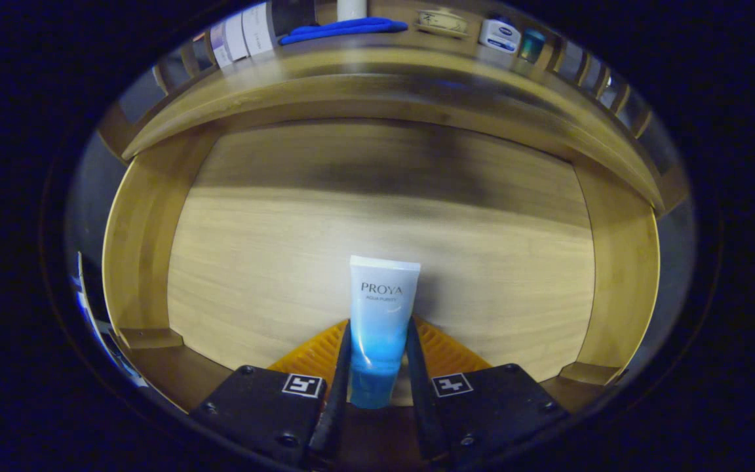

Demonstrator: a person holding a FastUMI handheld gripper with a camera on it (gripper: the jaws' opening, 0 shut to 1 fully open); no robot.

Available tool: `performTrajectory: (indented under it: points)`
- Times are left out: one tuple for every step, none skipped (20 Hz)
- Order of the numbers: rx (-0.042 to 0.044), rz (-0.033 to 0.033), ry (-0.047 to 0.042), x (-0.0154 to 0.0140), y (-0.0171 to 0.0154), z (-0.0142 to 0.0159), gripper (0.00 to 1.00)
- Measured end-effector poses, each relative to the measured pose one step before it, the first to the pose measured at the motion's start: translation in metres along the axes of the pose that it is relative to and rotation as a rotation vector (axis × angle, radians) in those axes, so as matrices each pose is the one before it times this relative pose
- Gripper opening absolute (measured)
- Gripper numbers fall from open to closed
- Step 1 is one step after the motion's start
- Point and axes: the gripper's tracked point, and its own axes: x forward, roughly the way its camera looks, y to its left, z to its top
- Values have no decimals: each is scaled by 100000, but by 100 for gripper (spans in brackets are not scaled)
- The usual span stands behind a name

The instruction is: Pull open the drawer, take out the items inside it, and place them on the countertop above the cabinet.

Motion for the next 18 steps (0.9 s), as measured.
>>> performTrajectory:
  points:
    - [146,638,-1253,-234,66,273,46]
    - [249,1003,-1330,-60,14,261,46]
    - [681,1320,-1438,-274,28,286,46]
    - [614,1154,-1137,-171,56,223,45]
    - [794,756,-1389,-397,-115,288,45]
    - [424,403,-1685,-346,-62,410,45]
    - [261,277,-1555,-395,-53,461,45]
    - [-353,494,-1182,-420,9,84,45]
    - [-581,542,-957,-394,31,188,45]
    - [-722,339,-1067,-459,-11,165,45]
    - [-752,243,-1208,-355,133,216,45]
    - [-830,308,-1030,-693,109,168,45]
    - [-926,684,-836,-636,182,273,45]
    - [-599,802,-710,-733,279,374,45]
    - [-825,626,-953,-867,158,463,45]
    - [-718,-218,-1232,-628,-50,403,45]
    - [-748,-389,-1334,-534,40,611,45]
    - [-358,-286,-1198,-371,67,456,45]
